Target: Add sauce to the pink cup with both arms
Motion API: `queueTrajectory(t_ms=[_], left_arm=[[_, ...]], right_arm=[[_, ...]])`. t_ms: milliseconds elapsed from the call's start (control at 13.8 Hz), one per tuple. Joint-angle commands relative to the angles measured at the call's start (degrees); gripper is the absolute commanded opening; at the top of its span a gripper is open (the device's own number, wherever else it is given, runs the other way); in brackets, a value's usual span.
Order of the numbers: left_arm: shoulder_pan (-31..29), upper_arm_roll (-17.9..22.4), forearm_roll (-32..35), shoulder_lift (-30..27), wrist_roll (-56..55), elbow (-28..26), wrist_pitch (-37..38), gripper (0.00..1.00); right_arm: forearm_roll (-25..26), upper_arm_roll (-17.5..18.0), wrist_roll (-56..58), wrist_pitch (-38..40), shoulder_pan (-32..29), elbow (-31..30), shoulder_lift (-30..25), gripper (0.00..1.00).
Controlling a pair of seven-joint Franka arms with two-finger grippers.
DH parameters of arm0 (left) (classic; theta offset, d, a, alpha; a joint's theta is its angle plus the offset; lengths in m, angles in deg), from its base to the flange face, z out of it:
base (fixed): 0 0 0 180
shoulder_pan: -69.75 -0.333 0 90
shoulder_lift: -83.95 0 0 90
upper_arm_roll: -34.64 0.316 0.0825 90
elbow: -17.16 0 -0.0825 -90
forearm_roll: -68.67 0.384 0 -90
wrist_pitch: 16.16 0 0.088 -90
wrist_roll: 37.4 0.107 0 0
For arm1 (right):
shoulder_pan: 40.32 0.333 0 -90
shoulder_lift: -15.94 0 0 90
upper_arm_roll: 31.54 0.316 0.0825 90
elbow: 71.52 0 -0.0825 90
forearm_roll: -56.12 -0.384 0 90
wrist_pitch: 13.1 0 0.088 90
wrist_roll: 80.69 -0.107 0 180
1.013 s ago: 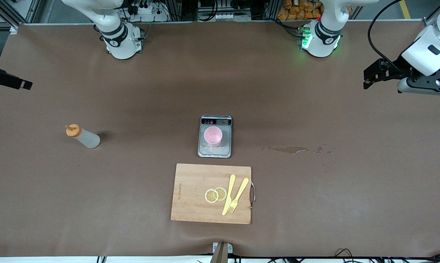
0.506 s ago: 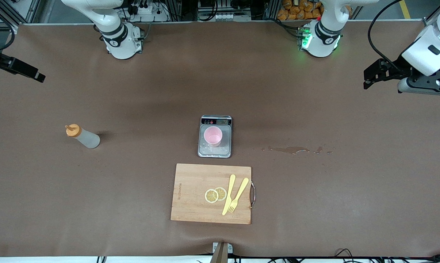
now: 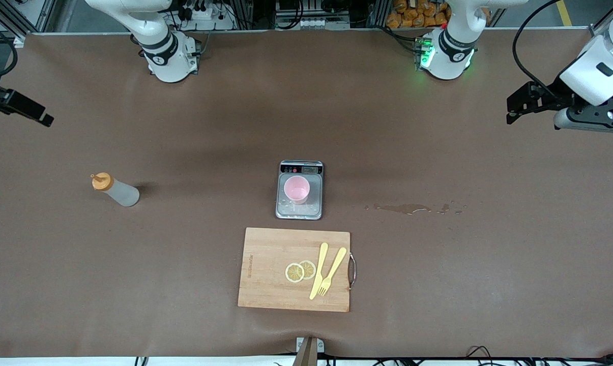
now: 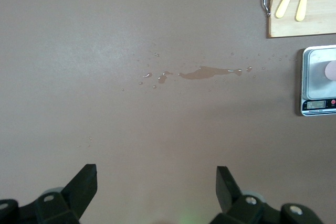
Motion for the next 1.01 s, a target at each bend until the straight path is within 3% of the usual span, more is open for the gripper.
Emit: queueTrajectory(t_ms=[0, 940], left_arm=[[0.01, -0.12, 0.95, -0.08, -0.73, 0.16, -0.3, 1.0], [0.01, -0.12, 0.95, -0.08, -0.73, 0.16, -0.3, 1.0]], right_arm=[[2.16, 1.2, 4.15, -2.06, -0.64, 1.57, 0.73, 1.0], [3.13, 1.12, 5.13, -2.07, 0.95, 1.48, 0.55, 1.0]])
